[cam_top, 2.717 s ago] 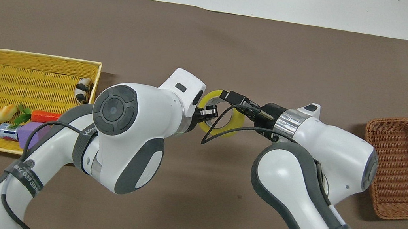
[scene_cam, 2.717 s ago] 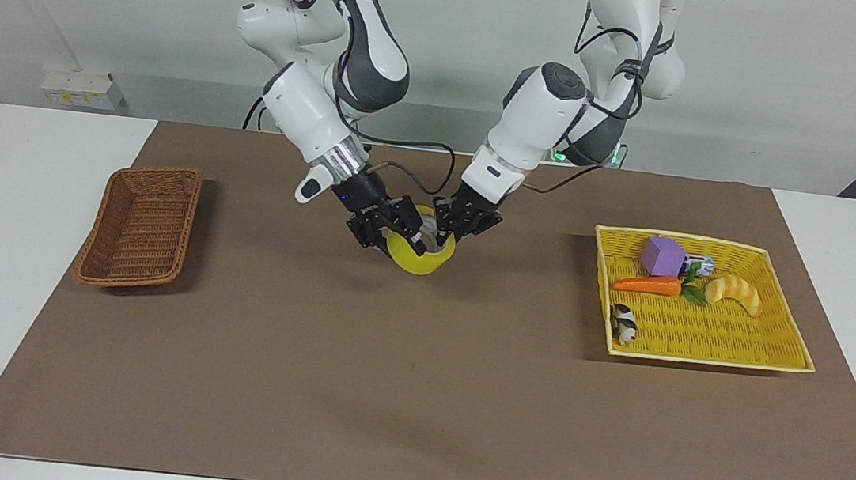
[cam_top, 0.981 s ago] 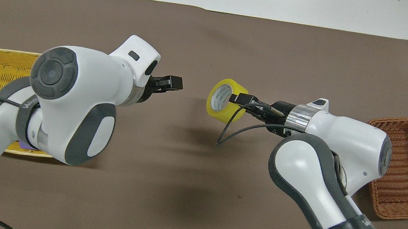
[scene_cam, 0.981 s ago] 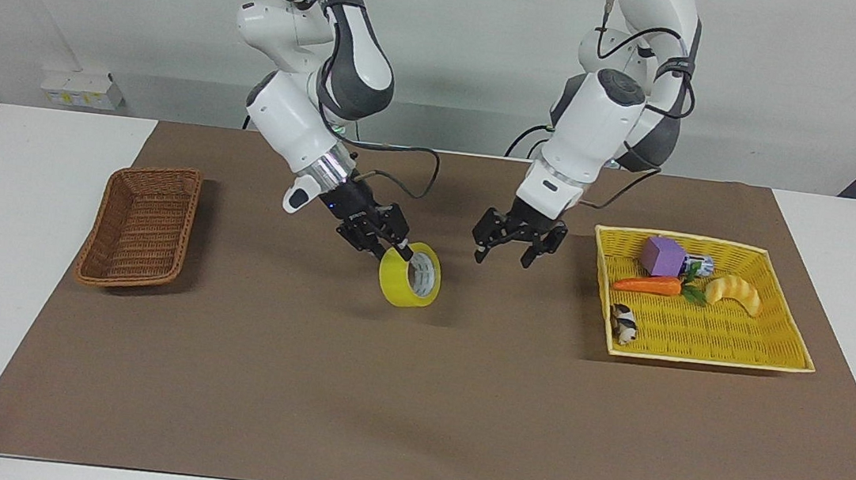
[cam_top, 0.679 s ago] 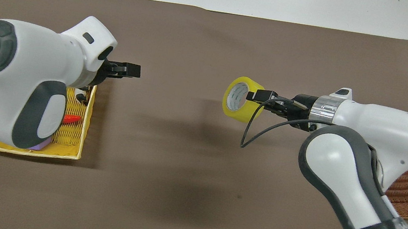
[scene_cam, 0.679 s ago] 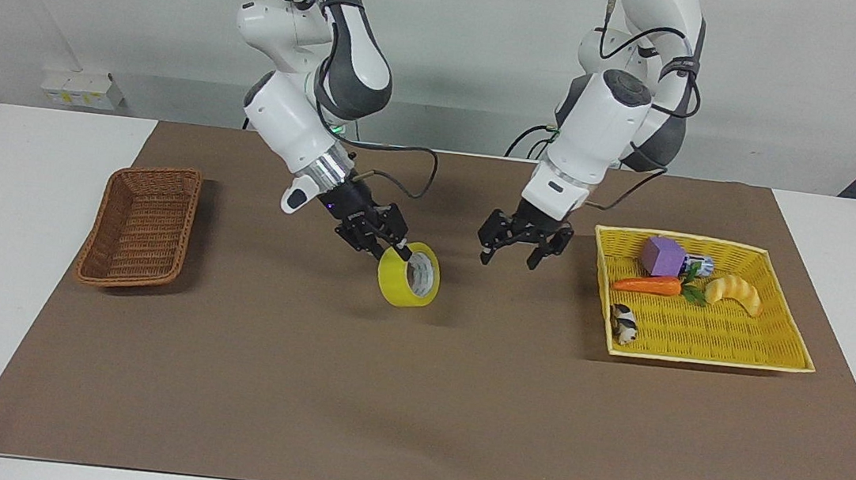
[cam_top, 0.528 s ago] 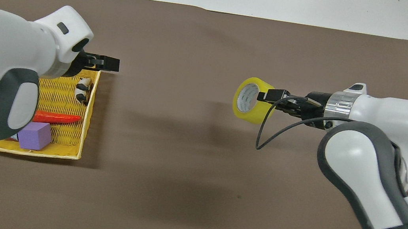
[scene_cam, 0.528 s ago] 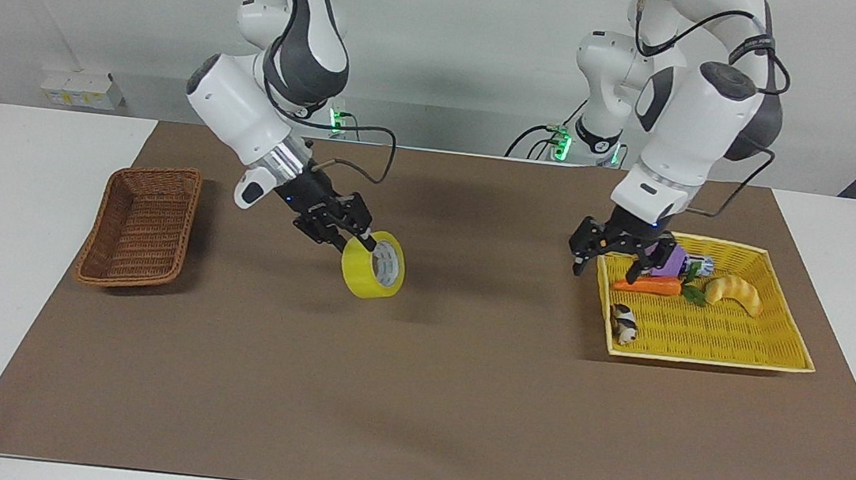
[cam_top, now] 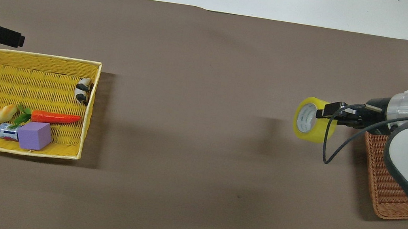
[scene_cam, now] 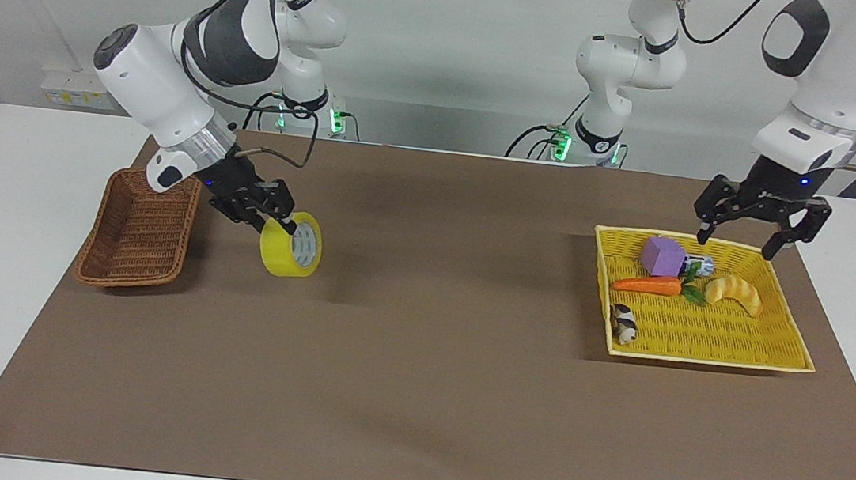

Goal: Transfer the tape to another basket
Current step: 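Lower the tape into the wicker basket and open the right gripper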

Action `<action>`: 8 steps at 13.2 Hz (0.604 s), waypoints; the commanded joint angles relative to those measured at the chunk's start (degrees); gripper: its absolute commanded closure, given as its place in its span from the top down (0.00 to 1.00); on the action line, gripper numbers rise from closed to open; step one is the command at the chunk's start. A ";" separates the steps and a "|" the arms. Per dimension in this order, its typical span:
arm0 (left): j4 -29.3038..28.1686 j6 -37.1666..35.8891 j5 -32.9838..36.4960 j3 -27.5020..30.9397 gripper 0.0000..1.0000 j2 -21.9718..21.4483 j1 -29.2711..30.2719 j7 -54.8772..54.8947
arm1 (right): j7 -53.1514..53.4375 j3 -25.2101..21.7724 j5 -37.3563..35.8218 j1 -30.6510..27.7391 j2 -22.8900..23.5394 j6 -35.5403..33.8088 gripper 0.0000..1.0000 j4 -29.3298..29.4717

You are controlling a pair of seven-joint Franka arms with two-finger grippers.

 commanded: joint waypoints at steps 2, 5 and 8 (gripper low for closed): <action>2.06 -7.48 1.30 -0.21 1.00 -0.66 1.48 1.76 | 1.26 0.40 -10.60 -3.48 -1.04 -3.29 0.00 0.76; 1.98 -9.86 1.30 -0.29 1.00 -3.56 1.48 1.76 | 1.00 0.40 -20.53 -6.29 -2.97 -5.92 0.00 0.50; 1.97 -12.94 1.13 -0.56 1.00 -4.79 1.48 1.76 | -2.58 0.49 -24.69 -11.99 -4.11 -6.55 0.00 -1.25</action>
